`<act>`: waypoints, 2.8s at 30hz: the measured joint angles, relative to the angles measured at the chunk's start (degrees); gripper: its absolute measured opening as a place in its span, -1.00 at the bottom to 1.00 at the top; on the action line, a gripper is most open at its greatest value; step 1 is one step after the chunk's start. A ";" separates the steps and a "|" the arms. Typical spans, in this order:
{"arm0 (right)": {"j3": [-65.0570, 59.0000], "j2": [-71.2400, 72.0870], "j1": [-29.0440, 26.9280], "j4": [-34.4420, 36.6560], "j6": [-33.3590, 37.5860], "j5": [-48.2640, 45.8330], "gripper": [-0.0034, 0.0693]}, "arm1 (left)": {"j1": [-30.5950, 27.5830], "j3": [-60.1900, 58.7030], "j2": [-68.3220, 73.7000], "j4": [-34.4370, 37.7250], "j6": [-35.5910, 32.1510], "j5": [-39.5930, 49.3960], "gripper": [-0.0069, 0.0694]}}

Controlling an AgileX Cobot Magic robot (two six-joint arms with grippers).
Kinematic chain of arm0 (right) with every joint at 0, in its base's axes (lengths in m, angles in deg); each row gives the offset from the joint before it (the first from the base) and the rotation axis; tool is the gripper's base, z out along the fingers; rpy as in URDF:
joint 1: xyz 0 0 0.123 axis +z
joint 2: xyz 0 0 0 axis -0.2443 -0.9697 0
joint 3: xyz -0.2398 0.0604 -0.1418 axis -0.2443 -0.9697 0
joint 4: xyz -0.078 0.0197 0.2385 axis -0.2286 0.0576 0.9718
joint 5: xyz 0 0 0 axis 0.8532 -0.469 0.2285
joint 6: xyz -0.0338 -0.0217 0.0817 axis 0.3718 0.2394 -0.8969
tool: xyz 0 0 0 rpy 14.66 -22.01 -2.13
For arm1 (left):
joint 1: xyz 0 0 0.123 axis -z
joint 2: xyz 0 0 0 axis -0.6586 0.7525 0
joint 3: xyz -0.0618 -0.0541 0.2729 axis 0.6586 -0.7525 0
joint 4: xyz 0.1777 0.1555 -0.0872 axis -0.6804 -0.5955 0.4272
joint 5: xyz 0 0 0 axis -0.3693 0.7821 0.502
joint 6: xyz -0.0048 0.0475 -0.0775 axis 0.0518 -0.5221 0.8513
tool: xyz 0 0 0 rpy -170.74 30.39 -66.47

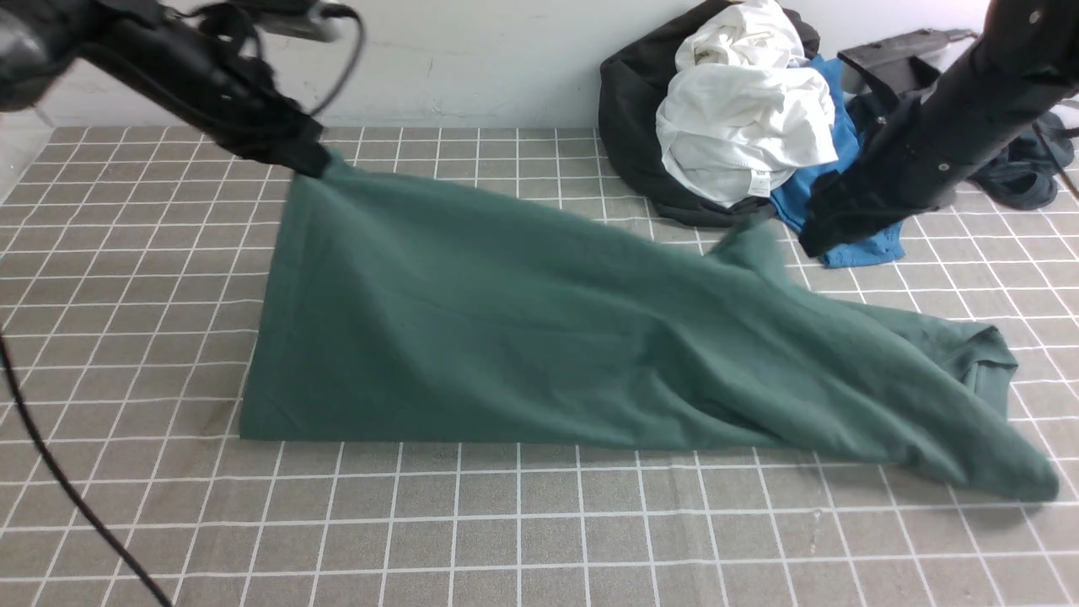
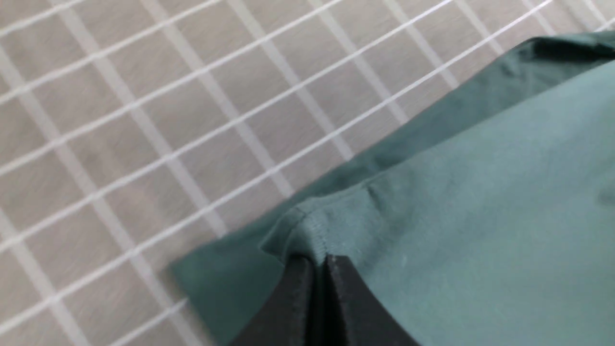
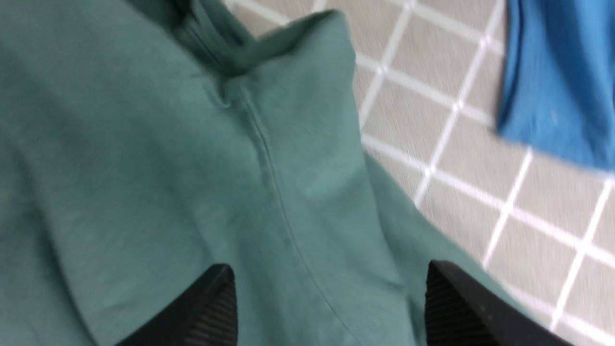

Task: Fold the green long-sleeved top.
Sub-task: Use both arms to drag the lower edge of the fabric forward and fold it over the upper edge, then use the right arm to clamp the right edge of the fabric

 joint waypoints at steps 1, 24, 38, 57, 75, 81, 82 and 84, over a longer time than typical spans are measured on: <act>0.00 0.00 0.45 0.39 0.58 1.24 0.48 | -0.87 0.00 0.00 0.00 0.12 0.60 -0.81; -13.72 -0.08 -4.83 -8.73 -3.23 -11.16 0.56 | -4.80 -0.12 3.19 -0.78 0.45 1.80 -0.81; -7.86 -2.94 -4.46 -7.86 -0.08 -11.82 -0.84 | -4.80 -0.12 4.33 1.25 -0.05 1.68 -0.81; 15.46 -14.47 -7.97 -10.20 -0.28 -11.12 -0.86 | -4.80 4.35 5.09 0.98 -0.05 -1.36 -0.81; 16.31 -13.92 -11.81 -17.54 -14.07 -12.05 0.74 | -4.97 4.35 7.28 -1.87 -0.05 -3.95 0.00; 11.37 -14.72 -13.11 -12.76 -14.15 -12.15 0.74 | -5.52 4.35 4.92 -0.49 0.00 1.83 0.30; 10.65 -15.44 -13.14 -12.70 -14.37 -12.15 0.73 | -5.52 4.35 4.42 -0.03 0.00 2.55 0.30; 9.65 -17.08 -13.14 -12.70 -15.33 -12.09 0.72 | -5.31 4.42 3.49 0.52 0.00 3.19 0.25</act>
